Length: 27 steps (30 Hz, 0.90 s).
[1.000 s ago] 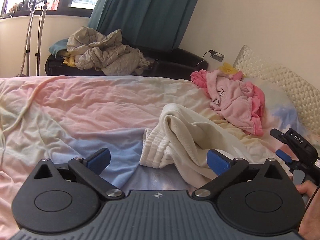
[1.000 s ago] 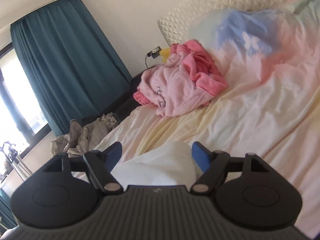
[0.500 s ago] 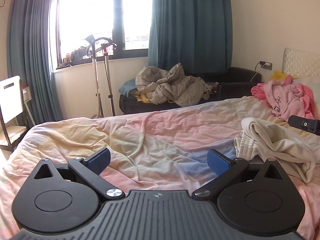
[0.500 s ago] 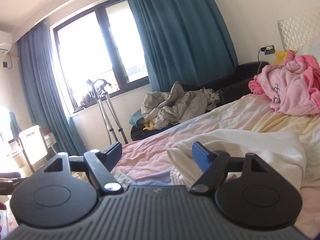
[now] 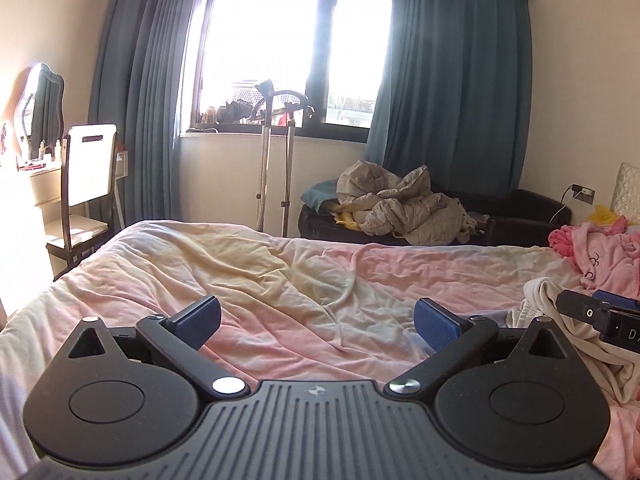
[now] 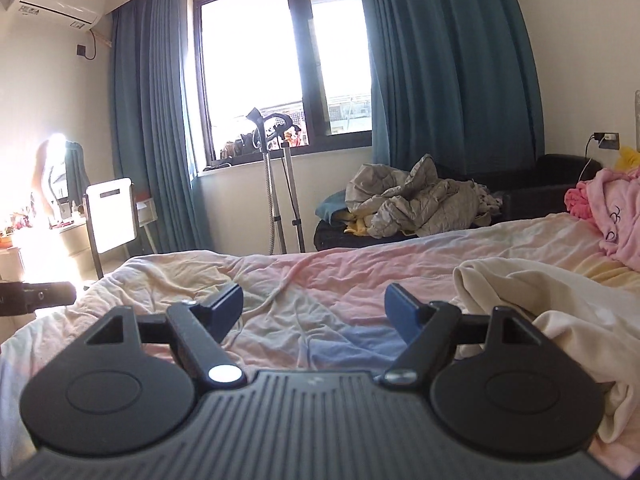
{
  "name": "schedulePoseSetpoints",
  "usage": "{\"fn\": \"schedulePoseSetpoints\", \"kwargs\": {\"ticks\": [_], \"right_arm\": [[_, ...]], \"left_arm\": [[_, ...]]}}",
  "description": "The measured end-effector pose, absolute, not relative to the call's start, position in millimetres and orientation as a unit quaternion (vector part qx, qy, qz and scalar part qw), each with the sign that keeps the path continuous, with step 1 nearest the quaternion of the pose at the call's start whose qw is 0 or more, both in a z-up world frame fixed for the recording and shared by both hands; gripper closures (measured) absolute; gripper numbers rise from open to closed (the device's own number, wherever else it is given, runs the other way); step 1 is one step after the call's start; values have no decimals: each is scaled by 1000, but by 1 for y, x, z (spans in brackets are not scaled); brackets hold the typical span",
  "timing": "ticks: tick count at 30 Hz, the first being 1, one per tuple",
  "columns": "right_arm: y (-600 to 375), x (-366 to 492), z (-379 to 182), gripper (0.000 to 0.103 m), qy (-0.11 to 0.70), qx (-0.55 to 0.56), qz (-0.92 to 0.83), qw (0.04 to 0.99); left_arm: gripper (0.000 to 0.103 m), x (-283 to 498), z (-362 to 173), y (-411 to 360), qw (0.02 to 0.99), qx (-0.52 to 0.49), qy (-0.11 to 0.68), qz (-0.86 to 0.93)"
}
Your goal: Fold clothes
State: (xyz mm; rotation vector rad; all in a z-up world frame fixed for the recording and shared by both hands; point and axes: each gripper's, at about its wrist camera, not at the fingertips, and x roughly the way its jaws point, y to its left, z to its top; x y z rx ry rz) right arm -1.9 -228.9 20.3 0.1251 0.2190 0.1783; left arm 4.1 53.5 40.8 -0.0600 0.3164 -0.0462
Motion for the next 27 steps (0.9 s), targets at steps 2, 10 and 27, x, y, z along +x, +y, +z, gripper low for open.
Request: {"fn": "schedulePoseSetpoints", "kwargs": {"ticks": [2, 10, 27], "right_arm": [[-228, 0, 17, 24, 108, 57, 88, 989], [-229, 14, 5, 19, 114, 44, 72, 990], [-228, 23, -10, 0, 111, 49, 57, 991]], "left_arm": [[0, 4, 38, 53, 987, -25, 160, -22], [0, 7, 27, 39, 985, 5, 169, -33], [0, 8, 16, 30, 984, 13, 174, -36]]}}
